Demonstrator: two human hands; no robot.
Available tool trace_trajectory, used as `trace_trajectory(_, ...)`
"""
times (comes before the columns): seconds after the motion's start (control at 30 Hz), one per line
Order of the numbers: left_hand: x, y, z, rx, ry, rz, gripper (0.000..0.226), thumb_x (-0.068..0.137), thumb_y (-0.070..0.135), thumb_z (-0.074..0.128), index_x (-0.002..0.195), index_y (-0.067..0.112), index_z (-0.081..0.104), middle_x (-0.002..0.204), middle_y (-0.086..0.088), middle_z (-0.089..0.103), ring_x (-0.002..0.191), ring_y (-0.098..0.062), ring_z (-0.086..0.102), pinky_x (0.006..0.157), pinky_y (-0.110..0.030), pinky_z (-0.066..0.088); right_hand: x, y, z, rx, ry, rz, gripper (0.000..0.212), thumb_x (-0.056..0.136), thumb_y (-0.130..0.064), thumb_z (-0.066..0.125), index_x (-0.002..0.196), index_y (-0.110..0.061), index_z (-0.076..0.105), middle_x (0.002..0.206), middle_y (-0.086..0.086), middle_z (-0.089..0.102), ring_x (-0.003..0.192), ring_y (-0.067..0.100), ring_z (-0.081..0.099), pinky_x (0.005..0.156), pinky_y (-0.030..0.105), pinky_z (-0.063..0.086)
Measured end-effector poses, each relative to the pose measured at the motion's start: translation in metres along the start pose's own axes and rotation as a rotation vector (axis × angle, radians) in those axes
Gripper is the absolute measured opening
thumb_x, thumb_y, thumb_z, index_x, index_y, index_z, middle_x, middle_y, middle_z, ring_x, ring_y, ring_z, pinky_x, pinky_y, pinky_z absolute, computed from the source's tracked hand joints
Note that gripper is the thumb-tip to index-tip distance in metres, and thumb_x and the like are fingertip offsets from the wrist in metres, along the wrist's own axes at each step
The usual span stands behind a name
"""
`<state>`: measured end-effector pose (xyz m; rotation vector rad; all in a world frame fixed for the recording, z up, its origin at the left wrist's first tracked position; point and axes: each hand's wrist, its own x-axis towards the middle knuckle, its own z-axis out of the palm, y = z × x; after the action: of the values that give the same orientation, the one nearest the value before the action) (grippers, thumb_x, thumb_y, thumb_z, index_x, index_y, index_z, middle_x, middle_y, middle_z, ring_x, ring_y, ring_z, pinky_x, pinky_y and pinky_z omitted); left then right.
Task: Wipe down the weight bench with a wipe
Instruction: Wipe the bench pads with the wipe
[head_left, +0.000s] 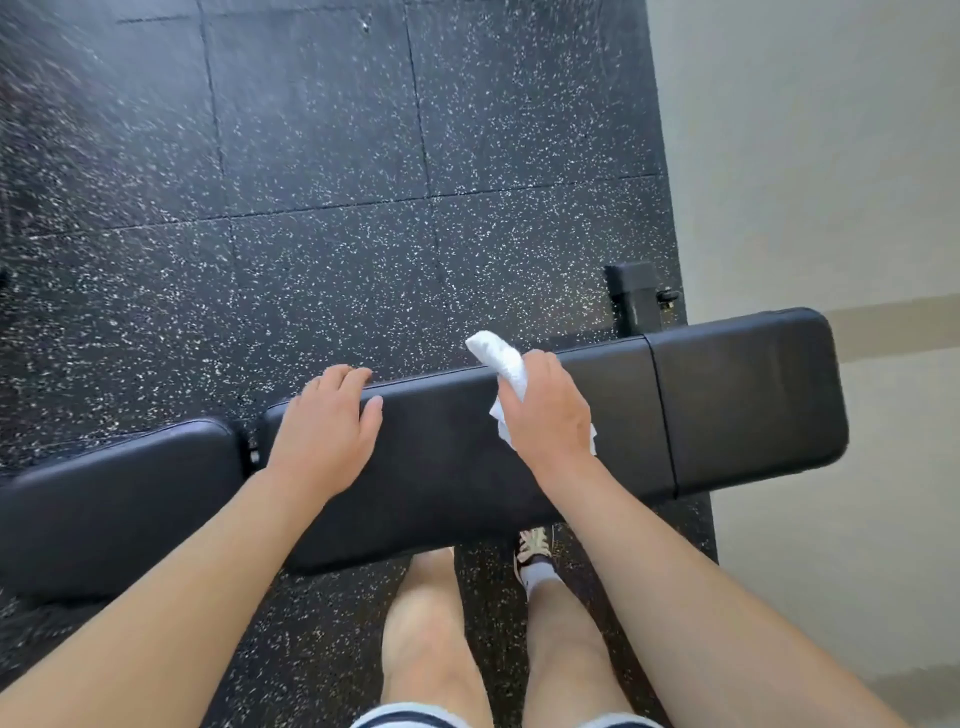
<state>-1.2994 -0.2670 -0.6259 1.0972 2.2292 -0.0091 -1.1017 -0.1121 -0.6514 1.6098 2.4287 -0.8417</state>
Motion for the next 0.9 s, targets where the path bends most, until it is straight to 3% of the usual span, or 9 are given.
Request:
trace_trajectory(0.27, -0.032, 0.043, -0.097, -0.026, 0.12, 0.036, 0.049, 0.105, 0.034, 0.051, 0.149, 0.011, 0.051, 0.151, -0.008, 0.05, 0.136, -0.034, 0.048, 0.111, -0.053, 0.041, 0.009, -0.046, -0.118, 0.028, 0.089, -0.084, 0.026, 0.104, -0.038, 0.05, 0.102, -0.012, 0.053, 0.103, 0.003, 0.056, 0.089, 0.027, 0.055, 0.073, 0.042, 0.048)
trace_trajectory(0.47, -0.048, 0.087, -0.172, -0.018, 0.219, 0.108, 0.059, 0.098, 0.04, 0.06, 0.151, 0.015, 0.05, 0.154, -0.006, 0.048, 0.145, -0.03, 0.039, 0.118, -0.052, 0.035, -0.001, -0.067, -0.2, 0.06, 0.161, -0.114, 0.026, 0.103, -0.039, 0.052, 0.1, -0.013, 0.054, 0.102, 0.003, 0.056, 0.085, 0.026, 0.053, 0.067, 0.035, 0.036)
trace_trajectory(0.9, -0.13, 0.145, -0.314, -0.021, 0.448, 0.14, 0.061, 0.097, 0.047, 0.061, 0.151, 0.02, 0.051, 0.155, -0.002, 0.048, 0.147, -0.024, 0.036, 0.121, -0.047, 0.032, -0.045, -0.105, -0.361, 0.126, 0.34, -0.248, 0.026, 0.101, -0.037, 0.055, 0.092, -0.013, 0.055, 0.091, 0.001, 0.056, 0.082, 0.024, 0.052, 0.066, 0.034, 0.035)
